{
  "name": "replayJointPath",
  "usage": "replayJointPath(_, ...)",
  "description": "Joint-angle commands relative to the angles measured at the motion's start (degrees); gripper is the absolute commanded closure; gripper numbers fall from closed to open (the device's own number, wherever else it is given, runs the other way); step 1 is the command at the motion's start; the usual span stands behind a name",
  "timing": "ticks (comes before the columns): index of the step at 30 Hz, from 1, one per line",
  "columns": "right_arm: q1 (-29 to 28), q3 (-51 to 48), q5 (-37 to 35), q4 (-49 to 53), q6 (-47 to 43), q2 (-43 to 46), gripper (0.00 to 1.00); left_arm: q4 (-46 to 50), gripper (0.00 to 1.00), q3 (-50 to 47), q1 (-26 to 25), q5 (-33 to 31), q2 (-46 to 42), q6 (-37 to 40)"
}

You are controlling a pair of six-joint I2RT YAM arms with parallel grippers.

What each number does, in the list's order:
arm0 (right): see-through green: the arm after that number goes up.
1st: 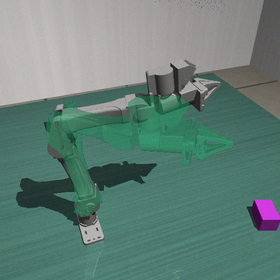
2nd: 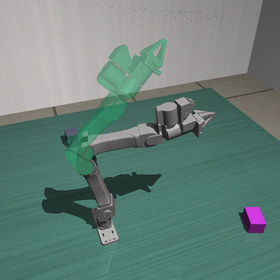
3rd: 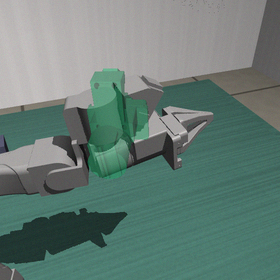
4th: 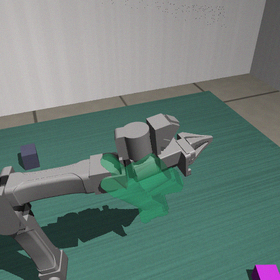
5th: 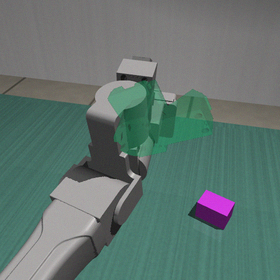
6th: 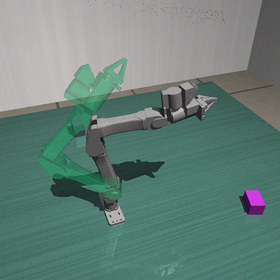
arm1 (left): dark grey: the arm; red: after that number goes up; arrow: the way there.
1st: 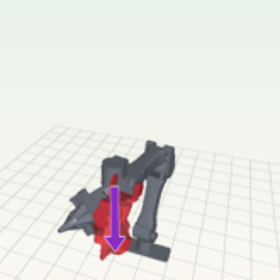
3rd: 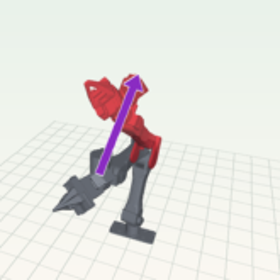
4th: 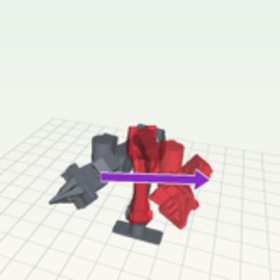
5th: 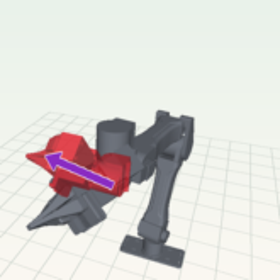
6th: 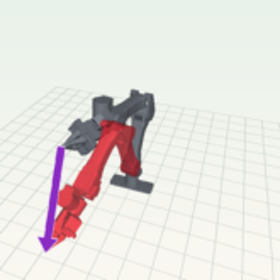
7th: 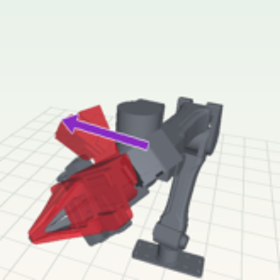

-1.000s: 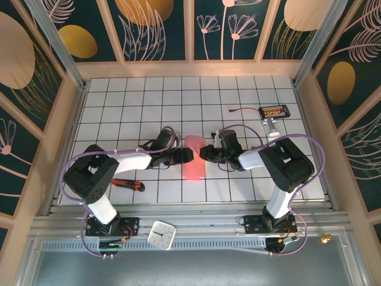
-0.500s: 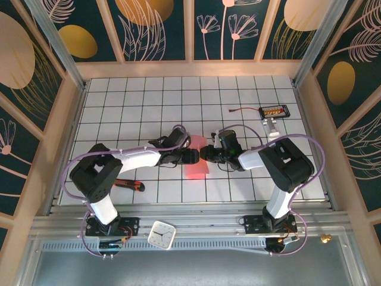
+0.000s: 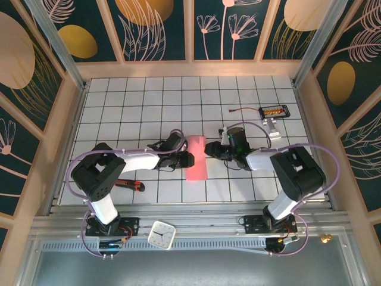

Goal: Fold a paper plane with a square sheet of paper (pick it up from the middle)
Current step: First fold in half a square sheet of paper at the center of the table, then hold the square sheet of paper at the center of the table.

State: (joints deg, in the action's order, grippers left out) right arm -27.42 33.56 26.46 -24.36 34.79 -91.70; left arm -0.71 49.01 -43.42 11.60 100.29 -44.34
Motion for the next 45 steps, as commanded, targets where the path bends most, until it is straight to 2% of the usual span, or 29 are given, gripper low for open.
replayJointPath(1,1.4,-0.7,-0.9,6.2,-4.6,5.3,0.68,-6.1,0.7,-3.5,1.4,6.3,-1.6,-3.8)
replayJointPath(5,2.1,-0.6,-2.8,10.5,-7.3,7.2,0.66,-8.8,0.73,-5.2,2.4,9.6,-1.8,-4.4)
replayJointPath(9,1.5,-0.2,-1.5,9.7,-7.0,6.5,0.65,-8.4,0.74,-5.6,3.1,11.5,-1.5,-3.9)
replayJointPath(15,-1.5,2.5,-1.3,6.7,-5.9,3.3,0.66,-3.2,0.74,-3.5,3.2,9.8,0.5,-2.2)
replayJointPath(27,-2.5,4.9,1.5,1.1,-4.7,-3.3,0.76,6.7,0.73,2.0,3.2,6.8,4.7,4.1)
replayJointPath(35,-1.9,8.0,-1.9,2.1,-5.9,-7.9,0.79,9.1,0.7,3.5,3.2,4.1,5.5,4.6)
replayJointPath(45,-1.3,10.3,-2.3,1.7,-6.7,-12.0,0.8,10.2,0.7,4.0,3.2,1.3,6.1,4.1)
